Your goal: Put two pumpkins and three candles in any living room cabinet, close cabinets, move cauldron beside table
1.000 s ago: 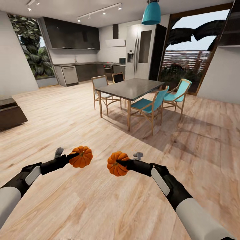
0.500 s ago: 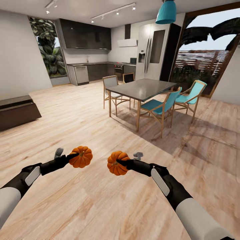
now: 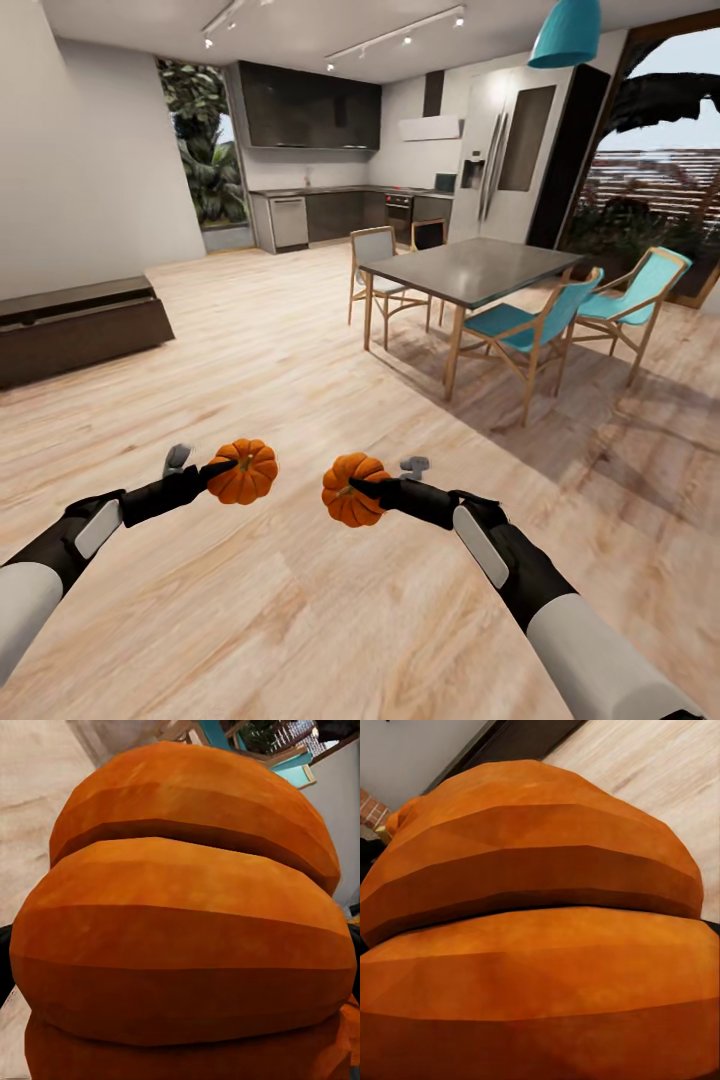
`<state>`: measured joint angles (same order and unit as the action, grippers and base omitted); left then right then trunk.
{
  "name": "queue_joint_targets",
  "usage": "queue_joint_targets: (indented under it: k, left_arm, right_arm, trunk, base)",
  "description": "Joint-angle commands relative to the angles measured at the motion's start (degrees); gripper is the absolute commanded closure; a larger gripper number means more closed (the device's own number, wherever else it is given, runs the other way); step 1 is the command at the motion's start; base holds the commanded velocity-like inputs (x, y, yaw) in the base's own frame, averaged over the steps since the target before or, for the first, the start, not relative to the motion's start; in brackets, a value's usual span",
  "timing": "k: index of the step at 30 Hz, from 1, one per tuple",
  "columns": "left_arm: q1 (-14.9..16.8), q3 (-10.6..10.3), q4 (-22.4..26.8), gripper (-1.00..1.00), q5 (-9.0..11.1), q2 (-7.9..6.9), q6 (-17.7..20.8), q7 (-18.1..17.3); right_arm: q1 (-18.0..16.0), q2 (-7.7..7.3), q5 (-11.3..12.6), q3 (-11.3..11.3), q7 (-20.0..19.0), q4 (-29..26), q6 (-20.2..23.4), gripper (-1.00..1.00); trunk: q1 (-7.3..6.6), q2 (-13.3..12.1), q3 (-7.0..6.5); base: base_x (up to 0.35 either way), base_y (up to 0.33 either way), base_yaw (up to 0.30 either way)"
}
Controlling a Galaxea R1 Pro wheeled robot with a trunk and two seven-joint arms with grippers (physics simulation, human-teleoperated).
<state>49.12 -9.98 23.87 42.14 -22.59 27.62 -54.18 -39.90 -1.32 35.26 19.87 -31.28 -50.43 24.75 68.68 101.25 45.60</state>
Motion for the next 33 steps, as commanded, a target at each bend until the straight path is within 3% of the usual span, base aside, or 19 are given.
queue_joint_targets:
  k: [1,33]
  left_arm:
    - [0.0,0.1,0.0,1.0,0.2,0.0,0.1,-0.1]
    - [0.0,0.2,0.0,1.0,0.2,-0.17,0.1,0.1]
  right_arm:
    - [0.0,0.0,0.2,0.0,0.0,0.0,0.0,1.0]
    - [0.0,0.01,0.1,0.0,0.0,0.1,0.0,1.0]
  trunk:
    - [0.0,0.0,0.0]
    - [0.0,0.0,0.0]
  base:
    - [0.0,0.0,0.287]
    - [0.0,0.0,0.287]
